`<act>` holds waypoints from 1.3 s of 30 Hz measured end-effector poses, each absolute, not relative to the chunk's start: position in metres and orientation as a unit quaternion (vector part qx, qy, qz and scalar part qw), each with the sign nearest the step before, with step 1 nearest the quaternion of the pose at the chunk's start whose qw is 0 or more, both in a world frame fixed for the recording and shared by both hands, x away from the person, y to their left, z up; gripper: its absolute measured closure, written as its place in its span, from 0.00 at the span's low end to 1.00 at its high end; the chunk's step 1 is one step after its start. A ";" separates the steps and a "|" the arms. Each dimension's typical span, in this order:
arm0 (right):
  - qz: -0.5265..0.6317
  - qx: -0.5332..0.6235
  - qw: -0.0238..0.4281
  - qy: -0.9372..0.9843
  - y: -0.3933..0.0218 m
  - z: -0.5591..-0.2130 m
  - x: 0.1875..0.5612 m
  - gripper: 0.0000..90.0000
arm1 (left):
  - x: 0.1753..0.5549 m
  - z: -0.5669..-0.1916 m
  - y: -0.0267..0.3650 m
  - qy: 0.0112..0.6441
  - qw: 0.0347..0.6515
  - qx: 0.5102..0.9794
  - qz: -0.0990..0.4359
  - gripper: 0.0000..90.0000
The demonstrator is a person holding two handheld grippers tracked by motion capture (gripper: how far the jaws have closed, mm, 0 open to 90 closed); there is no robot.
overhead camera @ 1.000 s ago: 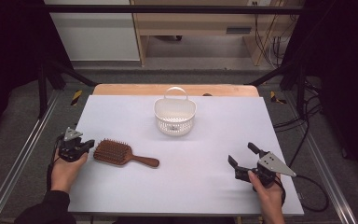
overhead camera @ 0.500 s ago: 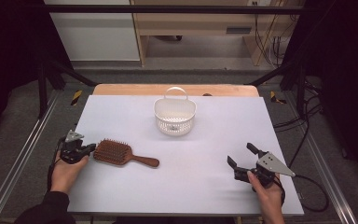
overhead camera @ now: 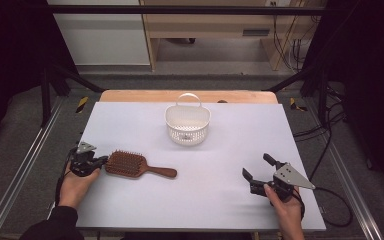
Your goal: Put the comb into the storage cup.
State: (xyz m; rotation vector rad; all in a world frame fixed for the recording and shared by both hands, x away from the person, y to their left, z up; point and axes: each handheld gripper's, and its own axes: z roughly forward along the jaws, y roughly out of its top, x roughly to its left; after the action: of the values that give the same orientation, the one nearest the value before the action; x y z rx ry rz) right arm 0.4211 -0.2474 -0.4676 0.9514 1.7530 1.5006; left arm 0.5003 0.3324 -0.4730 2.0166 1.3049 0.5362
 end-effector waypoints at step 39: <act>0.537 0.352 0.254 0.724 -0.210 -0.464 0.398 0.07 | 0.483 -0.469 0.149 0.343 0.363 0.854 0.149 1.00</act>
State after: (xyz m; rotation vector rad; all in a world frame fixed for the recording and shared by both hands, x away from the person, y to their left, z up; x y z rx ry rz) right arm 0.3982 -0.2101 -0.4643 0.9562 1.9670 1.4588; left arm 0.4828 0.1489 -0.4687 2.1979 0.8827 0.3837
